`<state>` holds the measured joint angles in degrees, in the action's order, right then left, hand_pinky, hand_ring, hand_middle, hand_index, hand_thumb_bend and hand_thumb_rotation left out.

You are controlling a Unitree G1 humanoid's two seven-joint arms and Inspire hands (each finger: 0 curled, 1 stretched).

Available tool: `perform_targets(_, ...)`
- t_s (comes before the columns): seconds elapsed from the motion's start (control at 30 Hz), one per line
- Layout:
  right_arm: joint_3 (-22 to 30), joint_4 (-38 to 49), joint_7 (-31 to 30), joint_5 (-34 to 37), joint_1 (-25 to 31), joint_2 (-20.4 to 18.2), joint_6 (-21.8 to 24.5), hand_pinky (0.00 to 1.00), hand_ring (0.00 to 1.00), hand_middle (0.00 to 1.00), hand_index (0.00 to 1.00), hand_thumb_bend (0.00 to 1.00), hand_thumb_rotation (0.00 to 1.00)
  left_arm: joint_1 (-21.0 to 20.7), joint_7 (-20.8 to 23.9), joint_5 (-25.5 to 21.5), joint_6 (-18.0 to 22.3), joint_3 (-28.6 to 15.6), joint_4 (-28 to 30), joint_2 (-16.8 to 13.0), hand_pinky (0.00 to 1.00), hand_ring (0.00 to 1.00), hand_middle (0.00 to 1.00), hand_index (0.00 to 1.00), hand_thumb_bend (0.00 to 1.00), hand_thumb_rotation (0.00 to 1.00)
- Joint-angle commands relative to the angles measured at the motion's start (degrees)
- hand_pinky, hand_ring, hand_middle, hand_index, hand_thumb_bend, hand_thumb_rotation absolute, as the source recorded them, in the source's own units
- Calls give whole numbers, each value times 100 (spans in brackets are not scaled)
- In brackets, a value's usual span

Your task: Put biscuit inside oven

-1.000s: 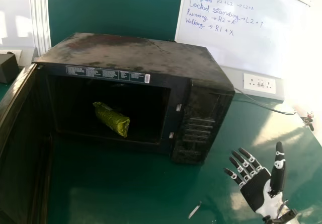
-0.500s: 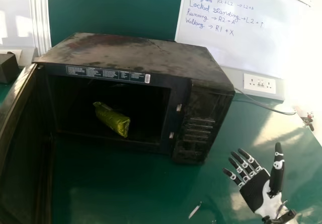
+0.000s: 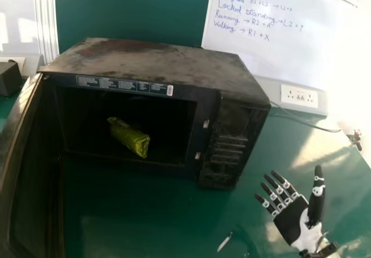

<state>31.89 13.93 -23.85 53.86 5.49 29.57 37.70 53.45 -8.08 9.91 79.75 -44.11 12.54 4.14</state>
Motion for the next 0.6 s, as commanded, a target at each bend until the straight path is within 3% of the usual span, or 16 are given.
perform_targets(0.0, -24, -76, 28, -25, -57, -42, 17, 74, 85, 88, 77, 98, 50, 173, -40, 157, -131, -67, 137, 240, 100, 100, 100, 95, 84, 97)
perform_targets(0.23, -40, -115, 29, -17, -99, -49, 25, 78, 88, 90, 79, 98, 50, 461, -67, 297, -572, 161, 577, 164, 100, 100, 100, 95, 84, 97)
perform_targets(0.57, -53, -199, -19, -27, -124, -43, 2, 78, 92, 94, 82, 97, 59, 634, -150, 535, -1050, 337, 1153, 0, 100, 100, 100, 95, 84, 96)
